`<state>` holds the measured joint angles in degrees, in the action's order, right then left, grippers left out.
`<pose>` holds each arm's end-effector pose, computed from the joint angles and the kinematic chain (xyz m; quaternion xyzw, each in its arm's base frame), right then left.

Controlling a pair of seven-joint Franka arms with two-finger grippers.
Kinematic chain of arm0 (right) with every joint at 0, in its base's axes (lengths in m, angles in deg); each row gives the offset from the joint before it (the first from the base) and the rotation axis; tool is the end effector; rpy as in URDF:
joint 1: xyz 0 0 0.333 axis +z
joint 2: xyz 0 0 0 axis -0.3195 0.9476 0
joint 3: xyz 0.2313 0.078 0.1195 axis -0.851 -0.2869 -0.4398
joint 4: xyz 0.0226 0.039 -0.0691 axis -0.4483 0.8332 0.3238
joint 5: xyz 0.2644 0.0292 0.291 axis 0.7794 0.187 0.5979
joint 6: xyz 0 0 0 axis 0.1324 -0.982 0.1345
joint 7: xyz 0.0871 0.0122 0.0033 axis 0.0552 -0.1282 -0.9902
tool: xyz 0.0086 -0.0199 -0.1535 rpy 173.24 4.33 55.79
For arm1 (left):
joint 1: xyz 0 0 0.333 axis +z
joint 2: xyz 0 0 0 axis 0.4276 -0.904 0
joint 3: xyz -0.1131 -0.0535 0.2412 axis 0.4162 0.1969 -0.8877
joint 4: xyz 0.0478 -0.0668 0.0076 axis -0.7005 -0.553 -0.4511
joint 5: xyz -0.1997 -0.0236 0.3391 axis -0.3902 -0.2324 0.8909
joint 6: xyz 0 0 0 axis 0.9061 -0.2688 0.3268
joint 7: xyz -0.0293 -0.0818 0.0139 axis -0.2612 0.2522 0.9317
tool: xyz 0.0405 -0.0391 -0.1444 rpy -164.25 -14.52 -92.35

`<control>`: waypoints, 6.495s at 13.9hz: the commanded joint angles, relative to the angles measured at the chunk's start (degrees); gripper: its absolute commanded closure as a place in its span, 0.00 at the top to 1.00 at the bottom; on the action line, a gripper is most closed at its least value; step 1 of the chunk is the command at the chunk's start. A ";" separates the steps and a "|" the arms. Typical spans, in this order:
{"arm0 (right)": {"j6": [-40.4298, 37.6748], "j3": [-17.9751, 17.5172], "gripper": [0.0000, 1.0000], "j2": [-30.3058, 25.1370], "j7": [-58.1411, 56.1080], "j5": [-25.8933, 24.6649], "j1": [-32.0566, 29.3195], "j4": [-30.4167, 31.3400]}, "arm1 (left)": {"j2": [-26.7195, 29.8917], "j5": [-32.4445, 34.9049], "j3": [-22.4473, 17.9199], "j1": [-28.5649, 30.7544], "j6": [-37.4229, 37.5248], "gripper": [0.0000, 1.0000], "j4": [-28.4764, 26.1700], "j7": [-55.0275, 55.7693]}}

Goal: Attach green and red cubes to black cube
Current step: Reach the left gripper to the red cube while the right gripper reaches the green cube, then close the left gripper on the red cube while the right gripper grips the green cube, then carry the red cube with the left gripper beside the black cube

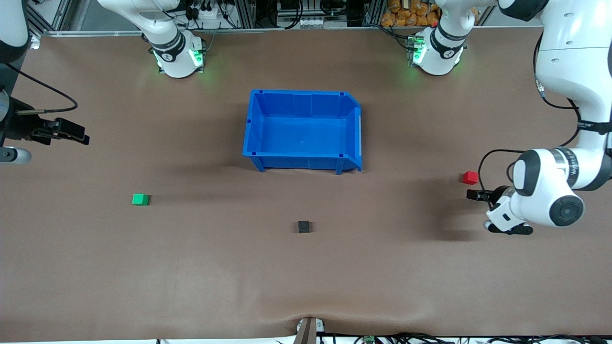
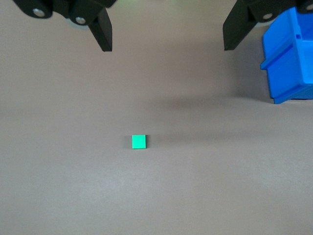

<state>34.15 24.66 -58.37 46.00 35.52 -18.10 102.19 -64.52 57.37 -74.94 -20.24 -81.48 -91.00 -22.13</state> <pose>0.5685 -0.0232 0.4712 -0.9980 0.0076 0.0606 0.0175 0.6056 0.0301 0.1365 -0.9832 0.0503 0.1740 0.0221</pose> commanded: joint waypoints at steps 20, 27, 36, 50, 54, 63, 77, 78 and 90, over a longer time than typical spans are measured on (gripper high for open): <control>50.03 -0.01 1.00 26.45 -10.62 -0.28 -4.14 19.87 | 1.60 3.25 0.98 -0.06 -4.69 0.62 -8.95 -7.28; 47.40 -0.10 0.24 27.25 -10.44 0.33 -3.78 20.75 | 1.33 3.25 0.98 0.02 -4.69 0.47 -8.87 -7.28; 42.91 -0.18 0.00 26.37 -15.78 0.34 -2.29 16.54 | 1.42 2.55 1.07 0.73 -4.52 0.00 -7.82 -8.51; 28.76 -0.10 0.00 27.77 -47.51 -0.45 3.85 -3.41 | -7.01 -10.11 0.98 -2.42 0.85 0.00 13.97 16.60; 29.64 -0.10 0.00 33.04 -56.22 -0.28 7.90 -9.12 | -7.54 -12.99 1.68 -4.71 -0.56 0.00 14.42 33.90; 33.68 -0.10 0.00 39.20 -67.91 -0.45 14.76 -17.04 | -10.79 -28.19 1.86 -12.98 -5.22 0.00 17.57 64.59; 37.20 -0.10 0.00 42.45 -79.52 -0.54 17.93 -19.94 | -14.92 -36.64 2.20 -20.10 -20.59 0.00 20.84 92.03; 37.11 -0.10 0.00 42.45 -79.61 -0.54 17.75 -19.94 | -14.93 -38.31 2.64 -20.19 -21.30 0.00 20.93 92.29; 37.11 -0.10 0.00 42.45 -79.52 -0.37 17.31 -19.68 | -19.49 -38.59 2.30 -28.62 -30.80 0.00 22.51 98.18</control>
<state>71.69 24.83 -16.93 -32.69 35.50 -0.31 84.14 -82.47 19.69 -72.10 -48.21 -112.05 -70.55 74.78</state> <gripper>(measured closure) 0.604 0.617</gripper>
